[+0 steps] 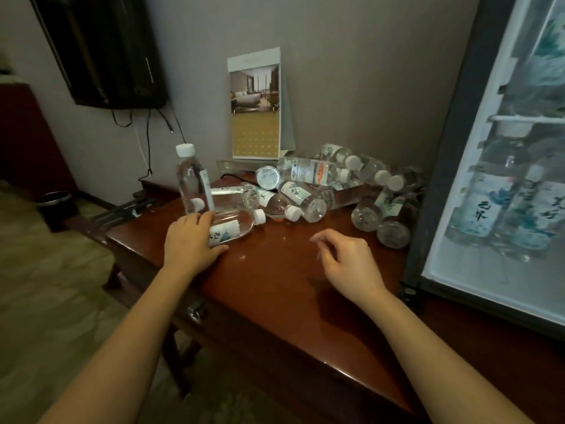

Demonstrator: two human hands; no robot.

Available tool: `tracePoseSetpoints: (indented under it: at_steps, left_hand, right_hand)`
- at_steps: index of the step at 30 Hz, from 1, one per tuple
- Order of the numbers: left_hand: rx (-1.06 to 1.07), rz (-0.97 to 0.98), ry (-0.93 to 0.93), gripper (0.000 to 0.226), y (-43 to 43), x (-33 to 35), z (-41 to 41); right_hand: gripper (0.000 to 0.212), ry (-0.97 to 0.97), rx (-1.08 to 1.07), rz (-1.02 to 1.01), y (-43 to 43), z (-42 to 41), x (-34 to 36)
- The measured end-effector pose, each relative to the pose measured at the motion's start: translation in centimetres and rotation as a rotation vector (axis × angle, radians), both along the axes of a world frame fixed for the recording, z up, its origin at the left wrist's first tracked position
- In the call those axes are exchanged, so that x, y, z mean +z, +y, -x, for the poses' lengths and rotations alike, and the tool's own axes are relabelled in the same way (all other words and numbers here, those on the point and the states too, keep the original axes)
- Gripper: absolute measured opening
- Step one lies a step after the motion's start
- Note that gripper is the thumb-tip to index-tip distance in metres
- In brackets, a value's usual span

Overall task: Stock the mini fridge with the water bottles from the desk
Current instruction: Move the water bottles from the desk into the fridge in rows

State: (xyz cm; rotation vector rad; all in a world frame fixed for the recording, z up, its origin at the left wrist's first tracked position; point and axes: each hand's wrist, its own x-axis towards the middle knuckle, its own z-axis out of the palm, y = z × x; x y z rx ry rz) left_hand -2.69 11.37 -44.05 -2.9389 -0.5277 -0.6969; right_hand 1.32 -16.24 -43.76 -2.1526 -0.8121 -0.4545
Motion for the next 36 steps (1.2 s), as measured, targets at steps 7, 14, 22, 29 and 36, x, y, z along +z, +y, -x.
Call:
tracePoseSetpoints:
  at_steps: [7,14,22,29,36]
  left_hand:
    - [0.051,0.042,0.081,0.069,0.3,1.1,-0.2]
    - [0.027,0.22,0.236,0.081,0.0,2.1,1.4]
    - [-0.081,0.321,0.177,0.064,-4.8,2.4,4.4]
    - [-0.432,1.07,-0.122,0.041,-11.5,2.8,6.0]
    - [-0.765,1.162,-0.107,0.036,-19.6,4.7,6.6]
  right_hand:
    - [0.018,0.039,-0.042,-0.003,-0.8,-0.1,-0.1]
    - [0.017,0.088,-0.048,0.027,-0.8,-0.3,-0.4]
    - [0.018,0.295,0.067,0.189,0.2,1.7,1.1]
    - [0.033,0.564,0.206,-0.042,-0.5,5.2,3.3]
    - [0.035,0.628,0.196,-0.491,-5.9,7.7,5.8]
